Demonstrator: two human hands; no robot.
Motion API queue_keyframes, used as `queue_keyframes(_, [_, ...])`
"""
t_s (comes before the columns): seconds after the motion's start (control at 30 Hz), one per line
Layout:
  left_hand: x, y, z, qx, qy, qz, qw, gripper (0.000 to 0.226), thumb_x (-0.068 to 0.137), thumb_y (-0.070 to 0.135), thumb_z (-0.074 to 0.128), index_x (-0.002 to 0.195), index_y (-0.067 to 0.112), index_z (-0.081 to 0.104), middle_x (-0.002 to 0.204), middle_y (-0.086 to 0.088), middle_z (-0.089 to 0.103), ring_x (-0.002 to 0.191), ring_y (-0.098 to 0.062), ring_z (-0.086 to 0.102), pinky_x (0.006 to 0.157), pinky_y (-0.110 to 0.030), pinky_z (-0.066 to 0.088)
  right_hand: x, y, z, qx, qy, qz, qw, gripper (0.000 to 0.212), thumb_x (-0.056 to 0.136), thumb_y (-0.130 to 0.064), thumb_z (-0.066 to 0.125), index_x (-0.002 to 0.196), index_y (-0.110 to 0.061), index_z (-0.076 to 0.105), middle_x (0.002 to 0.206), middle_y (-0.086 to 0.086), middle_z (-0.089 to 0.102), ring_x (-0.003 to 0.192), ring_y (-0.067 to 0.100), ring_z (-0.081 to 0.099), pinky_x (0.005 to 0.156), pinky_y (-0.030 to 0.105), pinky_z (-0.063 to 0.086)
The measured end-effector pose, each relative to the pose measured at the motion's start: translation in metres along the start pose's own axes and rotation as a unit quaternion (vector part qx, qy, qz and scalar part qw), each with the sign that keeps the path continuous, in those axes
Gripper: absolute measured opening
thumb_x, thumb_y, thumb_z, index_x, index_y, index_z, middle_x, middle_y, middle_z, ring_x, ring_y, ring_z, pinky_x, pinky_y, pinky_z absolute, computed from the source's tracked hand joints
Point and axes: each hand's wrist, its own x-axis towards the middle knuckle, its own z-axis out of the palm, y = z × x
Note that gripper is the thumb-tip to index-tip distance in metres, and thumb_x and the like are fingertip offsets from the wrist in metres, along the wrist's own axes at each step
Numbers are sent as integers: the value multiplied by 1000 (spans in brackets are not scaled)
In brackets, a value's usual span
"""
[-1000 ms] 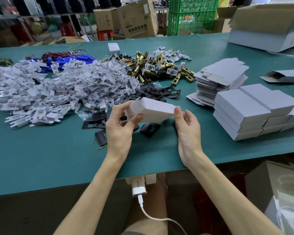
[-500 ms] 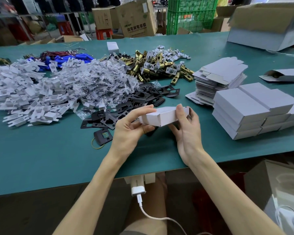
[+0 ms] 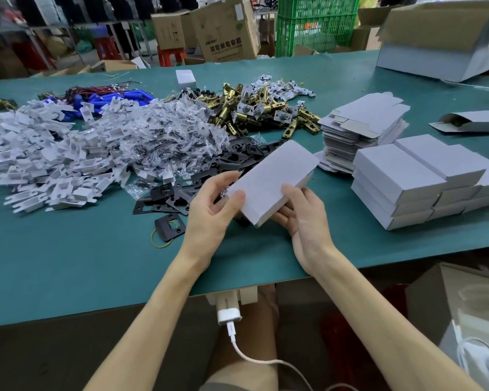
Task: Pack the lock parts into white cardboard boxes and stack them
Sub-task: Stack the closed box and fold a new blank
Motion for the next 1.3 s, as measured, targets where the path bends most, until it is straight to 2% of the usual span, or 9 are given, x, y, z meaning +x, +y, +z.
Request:
queue_keyframes(0.1, [1, 1, 7, -34, -10, -89, 995, 46, 94, 42, 65, 128, 12, 59, 116, -4, 76, 106, -22, 74, 89, -37, 62, 0, 0, -1, 22, 2, -7, 1000, 18, 103, -18, 55, 118, -11, 61, 104, 2, 76, 96, 19, 74, 76, 28, 60])
queue_keyframes(0.2, [0, 2, 10, -27, -55, -89, 994, 48, 99, 45, 52, 121, 3, 56, 89, -21, 75, 70, -31, 75, 61, -34, 62, 0, 0, -1, 32, 5, -8, 999, 24, 104, -21, 52, 123, -9, 61, 106, 4, 76, 98, 19, 74, 76, 27, 59])
queue_keyframes(0.3, [0, 0, 8, -12, -68, -83, 994, 41, 108, 37, 44, 118, -2, 52, 85, -32, 69, 56, -31, 70, 49, -32, 56, 0, 1, -1, 28, 3, -8, 1000, 22, 104, -20, 52, 120, -10, 62, 104, 3, 76, 97, 20, 74, 77, 27, 59])
queue_keyframes(0.43, [0, 0, 7, -5, -82, -68, 994, 30, 112, 32, 39, 116, 5, 50, 86, -33, 68, 53, -31, 68, 47, -33, 55, 1, 0, -1, 32, 3, -10, 999, 19, 104, -20, 53, 118, -11, 63, 103, 2, 76, 95, 18, 74, 75, 27, 59])
queue_keyframes(0.6, [0, 3, 7, -1, -89, -59, 994, 27, 112, 34, 40, 125, 14, 53, 80, -17, 72, 50, -30, 66, 45, -32, 55, -1, -1, -1, 22, 3, -8, 1000, 28, 104, -20, 52, 126, -6, 61, 106, 6, 74, 95, 19, 73, 77, 29, 60])
queue_keyframes(0.73, [-1, 5, 5, 7, -87, -52, 995, 31, 112, 34, 41, 131, 14, 53, 85, -32, 69, 49, -29, 64, 46, -34, 53, -2, -2, -1, 19, 0, -5, 1000, 29, 104, -20, 52, 128, -5, 59, 111, 10, 72, 97, 21, 72, 83, 34, 60])
queue_keyframes(0.87, [-1, 7, 5, 10, -84, -46, 995, 37, 110, 37, 42, 142, 20, 52, 75, -25, 69, 48, -29, 62, 48, -36, 55, -2, -3, 0, 19, 5, -1, 1000, 32, 104, -20, 50, 131, -5, 57, 111, 11, 71, 95, 20, 71, 83, 33, 60])
queue_keyframes(1.2, [-1, 5, 5, 11, -78, -48, 996, 36, 113, 37, 40, 145, 27, 53, 86, -33, 67, 48, -32, 59, 47, -32, 53, -3, -4, 1, 37, -4, 3, 999, 26, 104, -18, 48, 127, -7, 56, 111, 12, 67, 91, 18, 69, 81, 30, 60])
queue_keyframes(1.3, [-1, 6, 5, 8, -71, -51, 996, 36, 114, 34, 37, 147, 27, 51, 80, -16, 70, 55, -38, 60, 47, -33, 53, -3, -4, 1, 29, -11, 1, 1000, 29, 105, -18, 48, 129, -5, 55, 112, 12, 67, 90, 17, 70, 80, 30, 59])
